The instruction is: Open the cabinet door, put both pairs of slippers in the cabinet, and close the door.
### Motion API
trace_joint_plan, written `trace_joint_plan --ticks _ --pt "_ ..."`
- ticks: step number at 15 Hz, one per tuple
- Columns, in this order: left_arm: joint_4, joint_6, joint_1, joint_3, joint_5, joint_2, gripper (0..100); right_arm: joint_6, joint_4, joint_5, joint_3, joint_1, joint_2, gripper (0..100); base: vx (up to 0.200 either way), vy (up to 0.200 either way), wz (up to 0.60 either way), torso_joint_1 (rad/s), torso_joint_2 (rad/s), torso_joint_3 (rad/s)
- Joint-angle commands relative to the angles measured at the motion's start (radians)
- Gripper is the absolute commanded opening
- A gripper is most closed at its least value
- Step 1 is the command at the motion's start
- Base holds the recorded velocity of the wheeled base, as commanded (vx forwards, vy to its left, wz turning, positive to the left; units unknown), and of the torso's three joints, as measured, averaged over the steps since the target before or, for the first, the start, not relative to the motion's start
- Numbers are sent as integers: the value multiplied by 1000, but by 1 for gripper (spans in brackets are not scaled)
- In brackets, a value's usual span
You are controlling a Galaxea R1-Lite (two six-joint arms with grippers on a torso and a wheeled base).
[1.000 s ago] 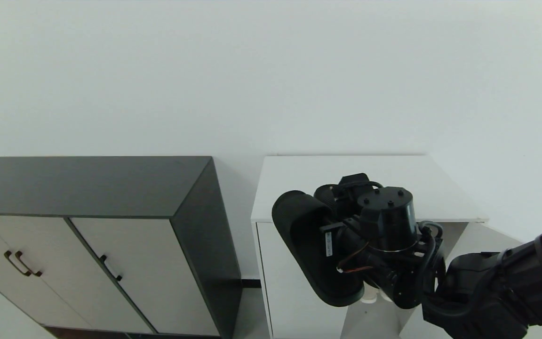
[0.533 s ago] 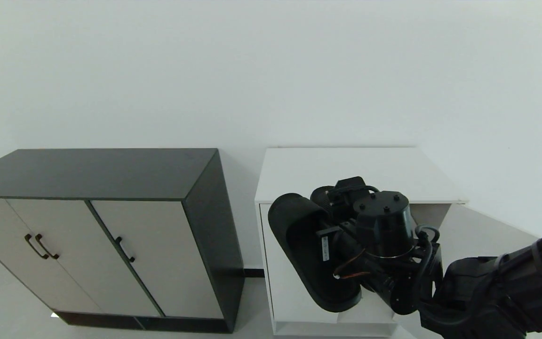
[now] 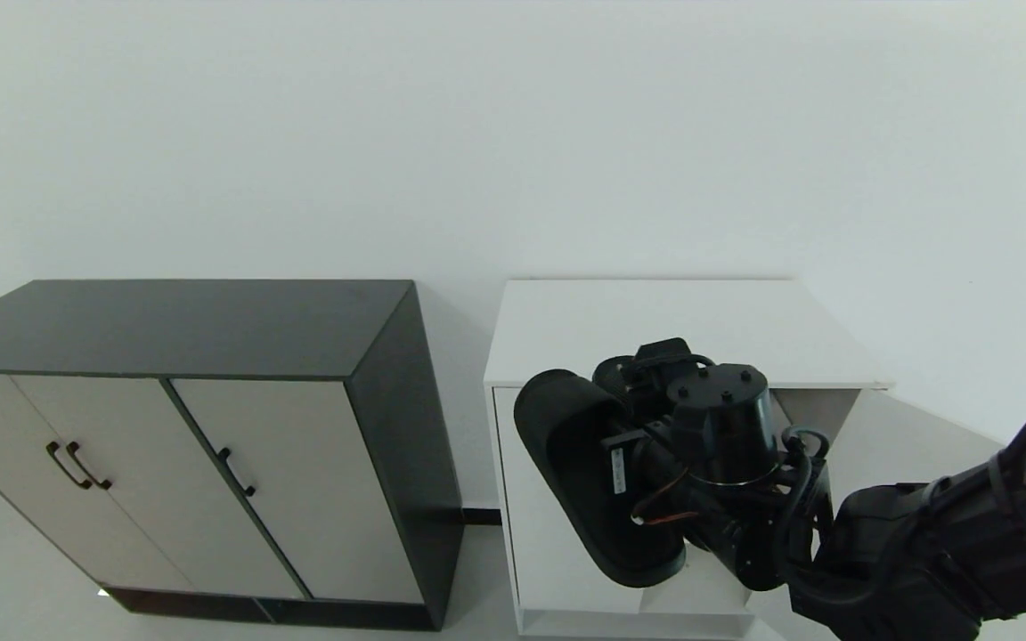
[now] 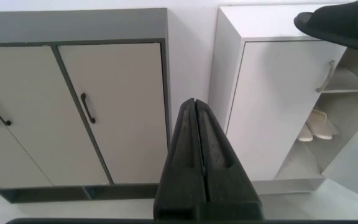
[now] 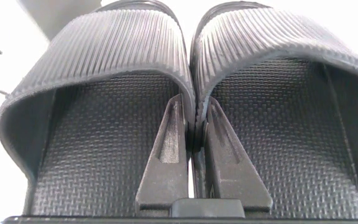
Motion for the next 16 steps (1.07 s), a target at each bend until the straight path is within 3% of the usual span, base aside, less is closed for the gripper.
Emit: trace_joint_plan --ticks 1,14,16 --pt "0 0 0 0 0 0 0 0 1 0 0 -1 5 0 0 -200 0 -2 7 2" --pt "0 0 0 0 0 0 0 1 -12 0 14 0 5 0 0 -200 0 3 2 2" --pt "0 0 0 0 0 0 0 -5 -21 0 17 -1 5 0 0 0 0 0 0 0"
